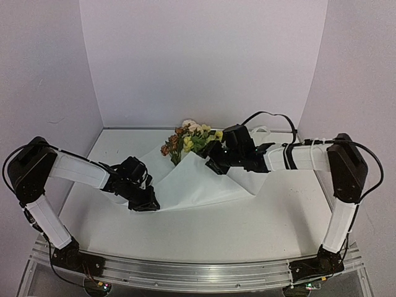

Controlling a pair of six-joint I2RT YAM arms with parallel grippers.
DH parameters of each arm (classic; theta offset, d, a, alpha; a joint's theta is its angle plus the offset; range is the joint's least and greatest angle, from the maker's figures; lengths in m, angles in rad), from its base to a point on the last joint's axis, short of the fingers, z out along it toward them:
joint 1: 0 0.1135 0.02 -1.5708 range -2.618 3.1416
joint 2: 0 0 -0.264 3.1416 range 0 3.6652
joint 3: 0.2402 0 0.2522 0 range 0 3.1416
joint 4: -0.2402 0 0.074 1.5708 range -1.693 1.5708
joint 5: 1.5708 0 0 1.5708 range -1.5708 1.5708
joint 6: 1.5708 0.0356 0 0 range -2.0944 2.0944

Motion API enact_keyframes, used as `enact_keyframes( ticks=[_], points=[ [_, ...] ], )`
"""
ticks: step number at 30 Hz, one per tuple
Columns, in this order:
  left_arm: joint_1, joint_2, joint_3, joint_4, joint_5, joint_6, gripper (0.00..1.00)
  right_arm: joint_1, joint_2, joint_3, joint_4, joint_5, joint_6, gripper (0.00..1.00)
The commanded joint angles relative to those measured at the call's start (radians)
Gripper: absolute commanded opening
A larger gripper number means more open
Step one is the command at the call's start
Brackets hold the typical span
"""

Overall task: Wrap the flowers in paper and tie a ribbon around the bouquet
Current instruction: Press the fold line of the 1/4-folded wrapping paper.

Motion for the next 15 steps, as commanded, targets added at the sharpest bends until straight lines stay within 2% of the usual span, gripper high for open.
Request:
enact_keyframes(
  ticks=[1,6,15],
  points=[
    [0.047,0.012,-0.037,-0.060,-0.067,0.039,0.16,0.065,-0.096,-0.035,-0.123,0.009,-0.169,0.59],
    [0.090,-0.002,-0.036,-0.079,-0.050,0.077,0.16,0.171,-0.084,0.001,-0.231,0.049,-0.253,0.54],
    [0.112,-0.002,-0.032,-0.078,-0.028,0.080,0.16,0.245,0.062,0.070,-0.235,0.037,-0.275,0.35]
  ],
)
